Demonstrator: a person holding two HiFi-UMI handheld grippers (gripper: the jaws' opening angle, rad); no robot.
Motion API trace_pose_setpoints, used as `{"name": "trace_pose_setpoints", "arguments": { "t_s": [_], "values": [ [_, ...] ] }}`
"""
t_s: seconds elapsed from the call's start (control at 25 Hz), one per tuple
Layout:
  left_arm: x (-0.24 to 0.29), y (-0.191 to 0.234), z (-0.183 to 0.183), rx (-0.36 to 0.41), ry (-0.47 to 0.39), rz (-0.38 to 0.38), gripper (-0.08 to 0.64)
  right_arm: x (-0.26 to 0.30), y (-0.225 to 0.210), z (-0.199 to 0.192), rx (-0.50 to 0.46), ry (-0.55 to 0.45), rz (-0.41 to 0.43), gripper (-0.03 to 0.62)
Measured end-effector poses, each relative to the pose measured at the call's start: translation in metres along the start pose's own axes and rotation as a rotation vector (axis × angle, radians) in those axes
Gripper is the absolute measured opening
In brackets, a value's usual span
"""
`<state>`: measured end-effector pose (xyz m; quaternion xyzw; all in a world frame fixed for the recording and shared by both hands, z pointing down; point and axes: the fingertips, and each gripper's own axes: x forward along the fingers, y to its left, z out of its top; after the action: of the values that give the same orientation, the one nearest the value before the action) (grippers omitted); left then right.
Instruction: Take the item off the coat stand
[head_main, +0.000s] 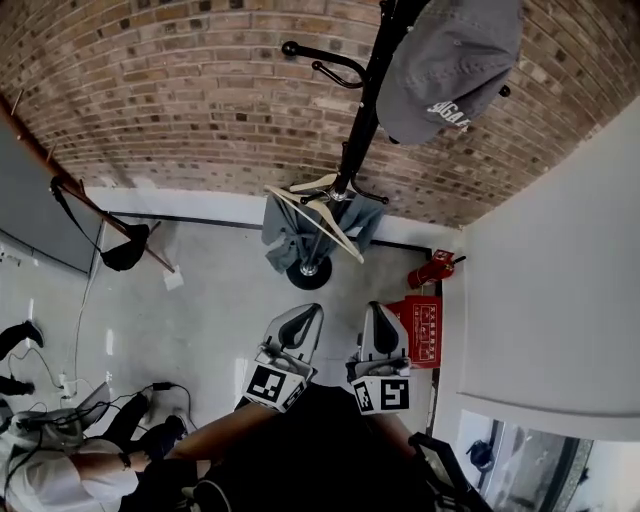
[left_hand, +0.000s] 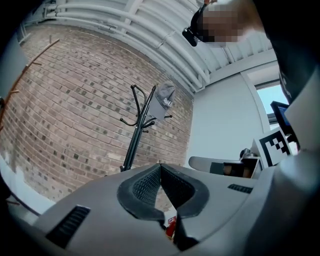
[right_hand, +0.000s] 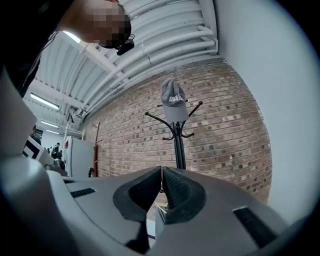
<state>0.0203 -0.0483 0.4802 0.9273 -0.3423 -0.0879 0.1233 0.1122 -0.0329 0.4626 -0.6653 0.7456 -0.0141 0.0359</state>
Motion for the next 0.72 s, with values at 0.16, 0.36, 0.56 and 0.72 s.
{"name": "trace_pose_setpoints", "arguments": {
  "t_s": [0.16,0.36,0.56,0.72],
  "values": [
    [0.014,0.017,0.008,-0.051,0.006,-0.045,0.017,0.024,0.003,-0.007,0.012,0.018,-0.029,0.018],
    [0.039,0.022,0.018,-0.08,-0.016,-0.047,0.017,0.041,0.003,-0.004,-0.006,0.046,-0.002,0.018],
    [0.062,0.026,0.015,-0.081,0.003,-0.02,0.017,0.064,-0.023,0.006,-0.017,0.068,-0.02,0.018],
    [0.073,0.033,0.024,-0.054,-0.011,0.008,0.017,0.082,-0.047,0.03,0.001,0.036,-0.026,0.018]
  ]
}}
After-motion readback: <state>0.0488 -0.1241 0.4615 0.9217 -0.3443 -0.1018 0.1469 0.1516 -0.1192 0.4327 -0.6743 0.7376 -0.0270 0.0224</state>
